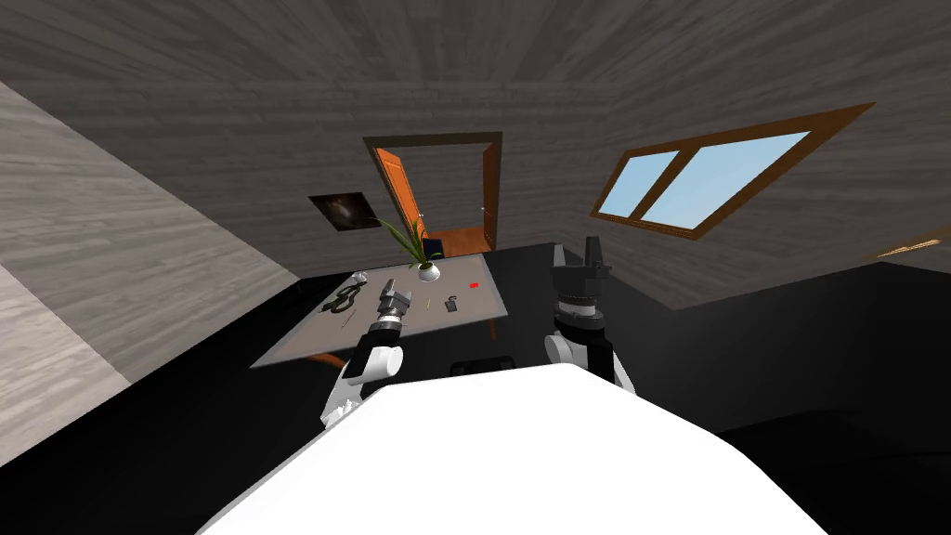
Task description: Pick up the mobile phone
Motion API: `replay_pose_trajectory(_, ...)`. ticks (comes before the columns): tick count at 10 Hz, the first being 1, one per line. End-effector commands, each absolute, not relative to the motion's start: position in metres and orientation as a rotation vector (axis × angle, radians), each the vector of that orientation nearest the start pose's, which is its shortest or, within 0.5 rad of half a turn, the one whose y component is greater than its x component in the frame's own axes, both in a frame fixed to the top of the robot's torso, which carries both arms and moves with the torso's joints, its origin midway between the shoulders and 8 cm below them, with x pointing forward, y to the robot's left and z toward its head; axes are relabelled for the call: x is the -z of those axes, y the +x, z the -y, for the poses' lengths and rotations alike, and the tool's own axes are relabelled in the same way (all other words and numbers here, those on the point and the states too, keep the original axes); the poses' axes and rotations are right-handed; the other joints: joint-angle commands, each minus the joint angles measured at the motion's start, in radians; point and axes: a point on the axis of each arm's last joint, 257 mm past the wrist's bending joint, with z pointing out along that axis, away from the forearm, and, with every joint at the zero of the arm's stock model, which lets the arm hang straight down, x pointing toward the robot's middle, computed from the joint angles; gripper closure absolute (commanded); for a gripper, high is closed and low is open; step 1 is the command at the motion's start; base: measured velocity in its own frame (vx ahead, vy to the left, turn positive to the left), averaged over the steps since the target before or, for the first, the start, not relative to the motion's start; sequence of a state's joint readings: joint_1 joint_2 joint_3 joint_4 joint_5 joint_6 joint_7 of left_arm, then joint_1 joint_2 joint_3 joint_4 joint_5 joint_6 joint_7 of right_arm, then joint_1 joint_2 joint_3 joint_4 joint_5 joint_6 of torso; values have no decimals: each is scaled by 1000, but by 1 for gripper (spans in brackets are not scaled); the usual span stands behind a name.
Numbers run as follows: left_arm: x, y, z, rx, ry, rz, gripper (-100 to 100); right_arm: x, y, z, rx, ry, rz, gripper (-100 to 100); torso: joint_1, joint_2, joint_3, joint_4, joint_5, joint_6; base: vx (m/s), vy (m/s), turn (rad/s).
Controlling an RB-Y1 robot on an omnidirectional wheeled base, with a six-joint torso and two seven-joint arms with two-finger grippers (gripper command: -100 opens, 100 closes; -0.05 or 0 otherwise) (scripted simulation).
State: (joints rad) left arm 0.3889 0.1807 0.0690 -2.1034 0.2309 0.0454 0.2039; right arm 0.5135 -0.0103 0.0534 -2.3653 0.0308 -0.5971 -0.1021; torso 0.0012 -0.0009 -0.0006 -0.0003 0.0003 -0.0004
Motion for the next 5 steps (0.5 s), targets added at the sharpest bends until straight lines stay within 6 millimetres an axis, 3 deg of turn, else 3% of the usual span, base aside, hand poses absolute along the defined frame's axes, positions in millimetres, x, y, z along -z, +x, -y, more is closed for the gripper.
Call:
replay_pose_trajectory(1, 160, 443, -333, 1327, -1358, -979, -100, -73, 309, 252, -1467, 533, -498, 0, 0, 0, 0, 0, 0, 0, 12, 21, -202)
replay_pose_trajectory(2, 161, 443, -333, 1325, -1362, -982, -100, -73, 309, 252, -1467, 533, -498, 0, 0, 0, 0, 0, 0, 1, 9, 23, -93)
replay_pose_trajectory(5, 196, 451, -350, 1267, -1471, -1027, -100, -73, 309, 252, -1467, 533, -498, 0, 0, 0, 0, 0, 0, 0, 7, 22, -176)
